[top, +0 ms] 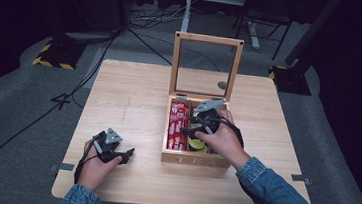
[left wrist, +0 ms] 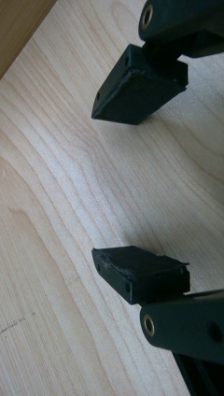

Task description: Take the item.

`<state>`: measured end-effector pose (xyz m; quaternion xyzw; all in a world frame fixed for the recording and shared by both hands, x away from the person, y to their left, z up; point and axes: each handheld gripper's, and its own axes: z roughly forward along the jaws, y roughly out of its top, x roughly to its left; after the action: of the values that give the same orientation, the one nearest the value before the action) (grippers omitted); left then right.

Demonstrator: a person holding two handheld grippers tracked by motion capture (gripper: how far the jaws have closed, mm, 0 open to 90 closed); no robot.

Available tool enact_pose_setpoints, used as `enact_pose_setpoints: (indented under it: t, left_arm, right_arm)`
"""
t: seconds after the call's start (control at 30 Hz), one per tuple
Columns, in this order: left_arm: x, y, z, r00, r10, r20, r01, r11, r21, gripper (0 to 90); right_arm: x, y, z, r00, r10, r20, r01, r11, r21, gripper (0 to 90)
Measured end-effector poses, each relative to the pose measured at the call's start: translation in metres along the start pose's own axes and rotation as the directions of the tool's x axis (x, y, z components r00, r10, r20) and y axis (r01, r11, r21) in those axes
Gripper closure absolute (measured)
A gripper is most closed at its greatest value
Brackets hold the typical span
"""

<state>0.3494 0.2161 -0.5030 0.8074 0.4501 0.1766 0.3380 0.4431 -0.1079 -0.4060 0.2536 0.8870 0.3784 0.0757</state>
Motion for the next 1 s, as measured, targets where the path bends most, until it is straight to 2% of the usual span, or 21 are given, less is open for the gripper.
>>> enact_pose_setpoints:
  t: [0.2,0.33,0.57,0.7,0.8,0.9,1.0]
  left_arm:
    - [0.0,0.0,0.0,1.0,0.001,0.0,-0.001,1.0,0.001,28.5]
    - [0.0,0.0,0.0,1.0,0.0,0.0,0.0,1.0,0.0,28.4]
    - [0.0,0.0,0.0,1.0,0.0,0.001,0.0,1.0,0.0,28.5]
    - [0.0,0.0,0.0,1.0,0.0,0.001,0.0,1.0,0.0,28.5]
    - [0.0,0.0,0.0,1.0,0.0,0.001,0.0,1.0,0.0,28.5]
    - [0.0,0.0,0.0,1.0,0.0,0.0,0.0,1.0,0.0,28.5]
    - [0.0,0.0,0.0,1.0,0.0,0.0,0.0,1.0,0.0,28.5]
  right_arm:
    - [0.007,0.001,0.013,0.9999,-0.011,0.007,0.011,0.999,0.041,39.4]
    - [0.01,0.002,0.021,0.9999,-0.001,0.015,0.0,0.998,0.067,38.1]
    - [0.018,0.008,0.03,0.9978,0.005,0.067,-0.013,0.992,0.128,37.2]
    - [0.019,0.009,0.035,0.9972,0.015,0.074,-0.025,0.99,0.137,37.1]
    - [0.021,0.01,0.038,0.9959,0.036,0.082,-0.048,0.988,0.144,33.9]
    - [0.024,0.011,0.041,0.9938,0.016,0.11,-0.034,0.986,0.162,33.9]
    - [0.024,0.01,0.044,0.9939,0.02,0.109,-0.037,0.987,0.158,34.4]
